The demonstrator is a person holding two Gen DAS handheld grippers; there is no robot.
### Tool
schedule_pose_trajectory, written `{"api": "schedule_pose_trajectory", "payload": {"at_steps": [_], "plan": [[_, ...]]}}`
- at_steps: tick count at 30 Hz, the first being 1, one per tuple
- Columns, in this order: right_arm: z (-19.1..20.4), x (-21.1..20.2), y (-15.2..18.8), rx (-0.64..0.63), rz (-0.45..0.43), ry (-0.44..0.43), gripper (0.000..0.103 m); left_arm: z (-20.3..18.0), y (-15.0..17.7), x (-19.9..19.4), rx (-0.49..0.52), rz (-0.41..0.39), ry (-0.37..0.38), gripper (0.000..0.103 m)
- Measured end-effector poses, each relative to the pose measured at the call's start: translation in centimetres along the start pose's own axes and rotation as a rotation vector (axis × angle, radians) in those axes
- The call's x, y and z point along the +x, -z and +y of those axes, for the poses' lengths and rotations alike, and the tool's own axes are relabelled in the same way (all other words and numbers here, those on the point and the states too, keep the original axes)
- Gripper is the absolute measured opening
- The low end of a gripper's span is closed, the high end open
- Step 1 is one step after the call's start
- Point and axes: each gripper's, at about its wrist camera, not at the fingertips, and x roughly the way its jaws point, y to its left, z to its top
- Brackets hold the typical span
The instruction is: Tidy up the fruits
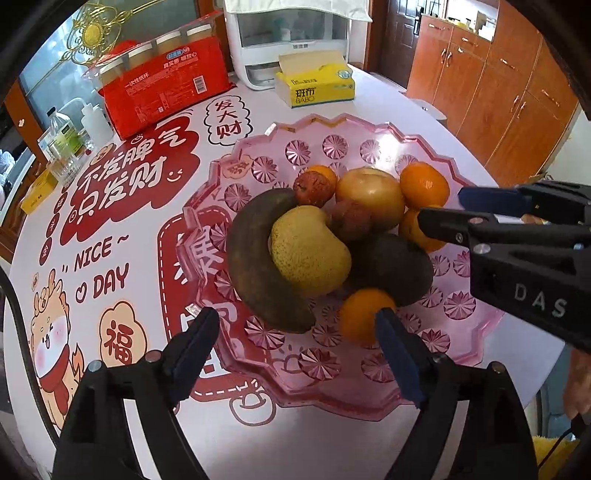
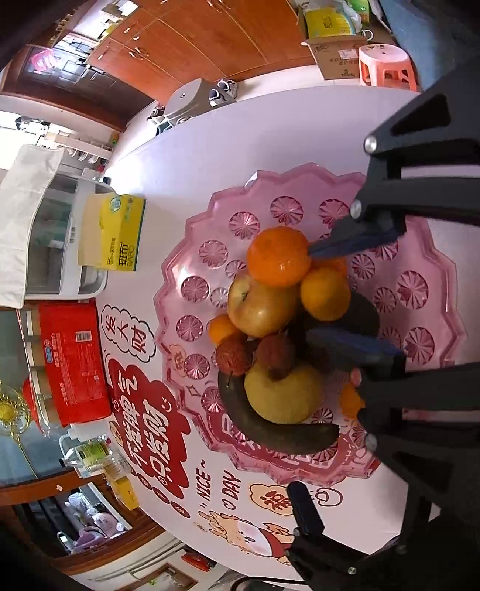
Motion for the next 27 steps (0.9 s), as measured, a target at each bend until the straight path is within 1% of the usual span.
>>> {"api": "schedule_pose_trajectory", "payload": {"at_steps": [2,3,9,16,27], "plan": [[-0.4,0.0,0.1,0.015,-0.008,-0.003,0.052,-0.1,0.1,0.0,0.001,0.002,-0.007,0.087],[-0.5,0.0,0.1,0.019,-0.008,-0.005,0.052,-0.2,0.2,-0.1,0.000,0.001,-0.012,0.088],[-0.6,0.3,0.1,0.032,0.005,-0.020,0.053,0.5,0.5,-0.9,-0.036,-0.025,-0.031,0.089],[0.3,-0.2,0.3,0.025,-0.005,-0.034,0.053,2.0,1.0,-2.1,-0.104,-0.062,-0.025,0.089],[0.7,-2.2,1.5,0.050,-0.033,-0.035,0.053,3.2,2.1,-3.1,-0.150,-0.066,-0.013,0.089]]}}
